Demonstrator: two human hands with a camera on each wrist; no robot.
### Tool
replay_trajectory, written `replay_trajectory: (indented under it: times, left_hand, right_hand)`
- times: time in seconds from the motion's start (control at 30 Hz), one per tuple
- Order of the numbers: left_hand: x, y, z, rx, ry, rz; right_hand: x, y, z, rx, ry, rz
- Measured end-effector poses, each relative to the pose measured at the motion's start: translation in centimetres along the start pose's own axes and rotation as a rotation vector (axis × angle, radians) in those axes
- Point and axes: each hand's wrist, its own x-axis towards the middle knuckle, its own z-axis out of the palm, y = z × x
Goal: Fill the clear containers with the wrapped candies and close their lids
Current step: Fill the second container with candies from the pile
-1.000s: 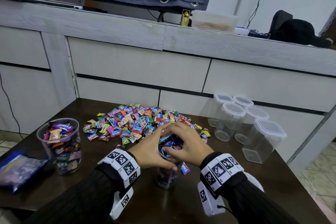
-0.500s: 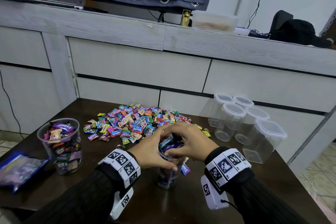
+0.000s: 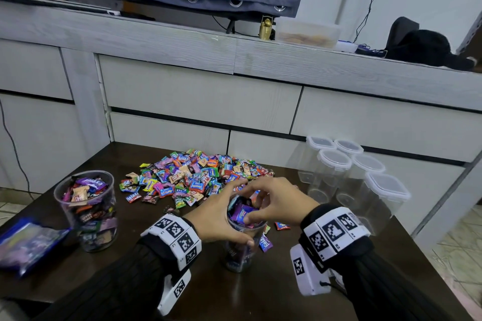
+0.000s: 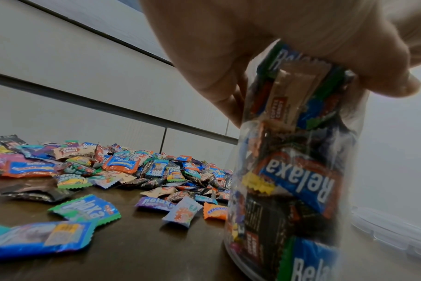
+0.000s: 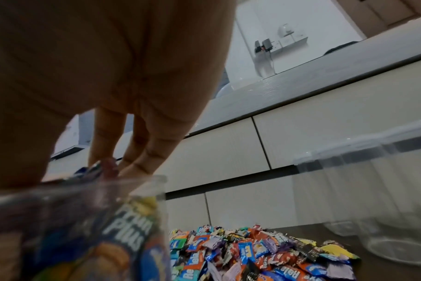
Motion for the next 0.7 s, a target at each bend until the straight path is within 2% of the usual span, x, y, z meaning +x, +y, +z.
replay_trajectory:
  times: [0.23,0.33,0.47,0.53,0.7]
  left_hand:
    - [0.1,0.2,-0.2,-0.007,-0.043,0.002]
    - [0.1,0.0,-0.3,0.000,-0.052,-0.005]
    - [0.2,0.1,-0.3,-0.003,-0.066,-0.006]
    - [0.2,0.2,-0.4,-0.009,-0.074,-0.007]
    - [0.3,0.4,-0.5,0.011,-0.033,0.004]
  right_hand:
    - [1.2,-1.3,1.9,-0.226,-0.067,-0.019]
    - [1.0,-1.3,1.0,-0.187,-0.086,0.009]
    - [0.6,-0.9,-0.7,-0.016,0.015,0.051]
    - [0.7,-1.0,-0.7,-0.039,0.037,0.027]
    - [1.1,-1.4,1.8,-0.093,-0.033,0.025]
